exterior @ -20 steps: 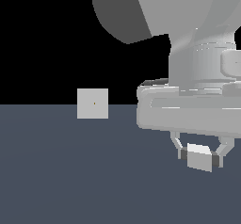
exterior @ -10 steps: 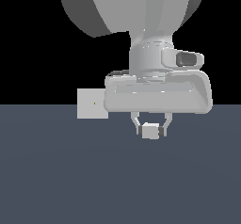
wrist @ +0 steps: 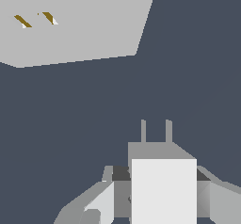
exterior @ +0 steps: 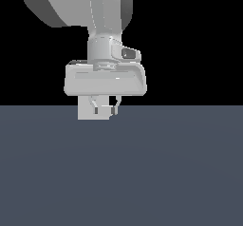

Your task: Plug the charger into the wall socket.

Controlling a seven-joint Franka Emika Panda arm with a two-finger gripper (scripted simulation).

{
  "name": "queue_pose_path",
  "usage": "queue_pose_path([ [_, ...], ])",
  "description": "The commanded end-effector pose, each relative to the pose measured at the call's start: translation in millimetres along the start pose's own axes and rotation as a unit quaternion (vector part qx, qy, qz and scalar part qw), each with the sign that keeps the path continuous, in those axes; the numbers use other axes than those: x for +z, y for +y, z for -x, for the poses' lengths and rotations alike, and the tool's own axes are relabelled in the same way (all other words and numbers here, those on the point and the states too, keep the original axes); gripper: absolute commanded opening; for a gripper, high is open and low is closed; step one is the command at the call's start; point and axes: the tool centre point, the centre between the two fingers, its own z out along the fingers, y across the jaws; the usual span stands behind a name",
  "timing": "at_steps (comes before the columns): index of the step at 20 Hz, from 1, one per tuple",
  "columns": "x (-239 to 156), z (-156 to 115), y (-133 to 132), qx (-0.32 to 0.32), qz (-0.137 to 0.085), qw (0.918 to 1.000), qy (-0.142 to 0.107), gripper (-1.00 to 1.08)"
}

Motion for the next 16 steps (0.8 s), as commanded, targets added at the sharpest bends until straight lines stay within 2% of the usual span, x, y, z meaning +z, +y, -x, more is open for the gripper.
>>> queue_pose_path([
  [1, -7, -6, -19, -0.022, 0.000, 0.9998, 0.000, -1.00],
  [7, -15, -12, -46, -0.052, -0.001, 0.9987, -0.001, -1.00],
  [16, -16, -13, -49, -0.055, -0.001, 0.9985, -0.001, -1.00],
])
